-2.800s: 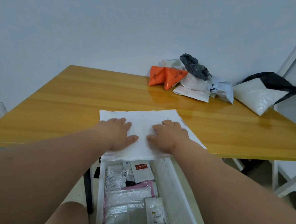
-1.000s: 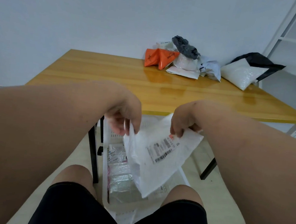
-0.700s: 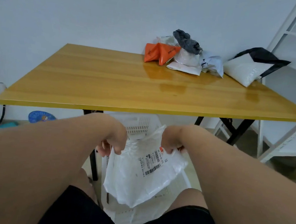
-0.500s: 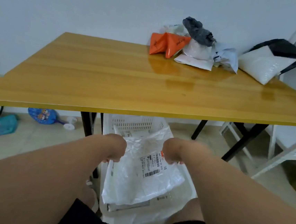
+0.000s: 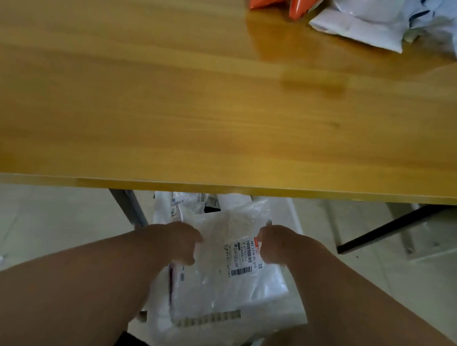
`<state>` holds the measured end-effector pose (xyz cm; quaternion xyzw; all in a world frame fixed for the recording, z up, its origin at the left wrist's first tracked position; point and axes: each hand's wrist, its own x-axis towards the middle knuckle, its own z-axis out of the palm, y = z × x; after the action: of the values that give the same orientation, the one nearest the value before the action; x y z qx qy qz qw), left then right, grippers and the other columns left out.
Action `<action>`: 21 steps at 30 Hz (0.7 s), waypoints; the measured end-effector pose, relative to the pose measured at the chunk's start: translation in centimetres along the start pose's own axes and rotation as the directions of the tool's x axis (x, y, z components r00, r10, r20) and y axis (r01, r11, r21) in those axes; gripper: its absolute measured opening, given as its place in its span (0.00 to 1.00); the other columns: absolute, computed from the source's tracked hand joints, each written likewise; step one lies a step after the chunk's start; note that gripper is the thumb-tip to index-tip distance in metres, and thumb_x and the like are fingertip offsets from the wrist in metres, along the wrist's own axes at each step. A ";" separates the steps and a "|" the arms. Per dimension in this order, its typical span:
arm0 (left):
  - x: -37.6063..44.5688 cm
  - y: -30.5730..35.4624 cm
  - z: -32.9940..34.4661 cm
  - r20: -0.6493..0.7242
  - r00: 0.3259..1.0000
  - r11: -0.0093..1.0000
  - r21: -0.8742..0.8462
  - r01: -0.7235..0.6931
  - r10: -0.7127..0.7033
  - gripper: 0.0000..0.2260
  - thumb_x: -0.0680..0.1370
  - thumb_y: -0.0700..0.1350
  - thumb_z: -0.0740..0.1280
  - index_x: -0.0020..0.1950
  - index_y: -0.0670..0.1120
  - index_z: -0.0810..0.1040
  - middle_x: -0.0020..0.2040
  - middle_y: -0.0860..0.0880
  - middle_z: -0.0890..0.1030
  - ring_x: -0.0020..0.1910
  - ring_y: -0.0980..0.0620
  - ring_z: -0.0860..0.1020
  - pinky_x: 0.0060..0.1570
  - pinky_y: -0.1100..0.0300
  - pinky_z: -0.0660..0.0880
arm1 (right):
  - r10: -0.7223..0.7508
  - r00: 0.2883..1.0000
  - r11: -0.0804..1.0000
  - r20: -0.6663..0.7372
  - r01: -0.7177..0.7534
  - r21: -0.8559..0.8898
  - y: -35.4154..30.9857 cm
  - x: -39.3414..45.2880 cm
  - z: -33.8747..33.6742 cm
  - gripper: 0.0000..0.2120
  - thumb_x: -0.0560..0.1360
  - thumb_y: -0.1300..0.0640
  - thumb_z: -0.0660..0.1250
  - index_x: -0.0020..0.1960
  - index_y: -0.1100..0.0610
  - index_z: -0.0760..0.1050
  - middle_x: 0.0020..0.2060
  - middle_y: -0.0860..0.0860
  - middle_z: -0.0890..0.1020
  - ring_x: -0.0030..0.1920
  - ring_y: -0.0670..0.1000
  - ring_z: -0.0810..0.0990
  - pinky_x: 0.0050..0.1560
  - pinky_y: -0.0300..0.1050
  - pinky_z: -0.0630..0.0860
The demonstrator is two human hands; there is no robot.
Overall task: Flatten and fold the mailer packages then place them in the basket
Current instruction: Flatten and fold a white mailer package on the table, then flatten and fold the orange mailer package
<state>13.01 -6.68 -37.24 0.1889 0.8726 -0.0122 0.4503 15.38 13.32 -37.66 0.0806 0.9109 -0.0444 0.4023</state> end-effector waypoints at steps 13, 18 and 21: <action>-2.3 0.4 -2.0 -0.060 0.997 0.984 -0.172 0.038 -0.049 0.30 0.81 0.49 0.63 0.80 0.47 0.53 0.65 0.44 0.74 0.39 0.53 0.77 0.30 0.65 0.74 | -0.046 0.999 0.998 -0.013 0.046 0.041 1.2 -1.0 -0.7 0.18 0.77 0.59 0.62 0.66 0.60 0.72 0.56 0.55 0.79 0.52 0.53 0.78 0.50 0.45 0.76; -6.6 2.0 -3.3 -0.054 0.998 0.995 -0.093 0.022 -0.027 0.28 0.83 0.50 0.60 0.80 0.47 0.52 0.69 0.44 0.71 0.57 0.48 0.78 0.32 0.67 0.71 | -0.083 0.996 0.997 -0.037 0.083 0.001 0.3 -3.8 -1.9 0.12 0.78 0.56 0.62 0.57 0.61 0.76 0.45 0.55 0.78 0.43 0.52 0.75 0.40 0.42 0.71; -9.7 3.1 -4.0 -0.061 0.997 0.998 -0.051 0.032 -0.035 0.28 0.84 0.50 0.59 0.80 0.47 0.52 0.71 0.44 0.70 0.63 0.47 0.77 0.43 0.63 0.76 | -0.105 0.994 0.994 -0.034 0.104 -0.036 -0.6 -6.1 -2.8 0.12 0.79 0.53 0.62 0.56 0.60 0.75 0.43 0.51 0.76 0.45 0.52 0.75 0.46 0.44 0.72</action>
<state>16.00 -6.16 -26.71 0.1631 0.8893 0.0078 0.4271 17.28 12.49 -31.24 0.0267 0.9216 -0.0482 0.3842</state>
